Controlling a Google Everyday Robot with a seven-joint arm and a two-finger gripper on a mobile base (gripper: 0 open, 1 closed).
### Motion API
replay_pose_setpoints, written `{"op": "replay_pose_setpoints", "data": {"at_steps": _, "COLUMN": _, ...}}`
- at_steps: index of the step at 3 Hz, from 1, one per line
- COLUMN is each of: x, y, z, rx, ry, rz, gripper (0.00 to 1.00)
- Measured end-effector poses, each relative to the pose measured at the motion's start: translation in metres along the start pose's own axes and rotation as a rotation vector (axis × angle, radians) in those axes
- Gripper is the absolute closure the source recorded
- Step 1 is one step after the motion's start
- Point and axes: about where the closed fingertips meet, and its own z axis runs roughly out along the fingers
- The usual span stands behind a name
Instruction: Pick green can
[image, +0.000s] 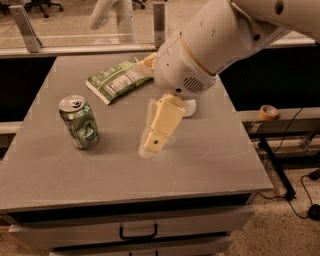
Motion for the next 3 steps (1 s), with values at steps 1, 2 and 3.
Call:
{"op": "replay_pose_setpoints", "data": {"at_steps": 1, "x": -0.003, "y": -0.010, "z": 0.008, "rx": 0.042, "ry": -0.041, "rz": 0.031, "gripper": 0.00}}
{"op": "replay_pose_setpoints", "data": {"at_steps": 2, "x": -0.009, "y": -0.042, "z": 0.040, "rx": 0.091, "ry": -0.171, "rz": 0.065, "gripper": 0.00}}
{"op": "replay_pose_setpoints", "data": {"at_steps": 3, "x": -0.014, "y": -0.070, "z": 0.077, "rx": 0.097, "ry": -0.280, "rz": 0.076, "gripper": 0.00}}
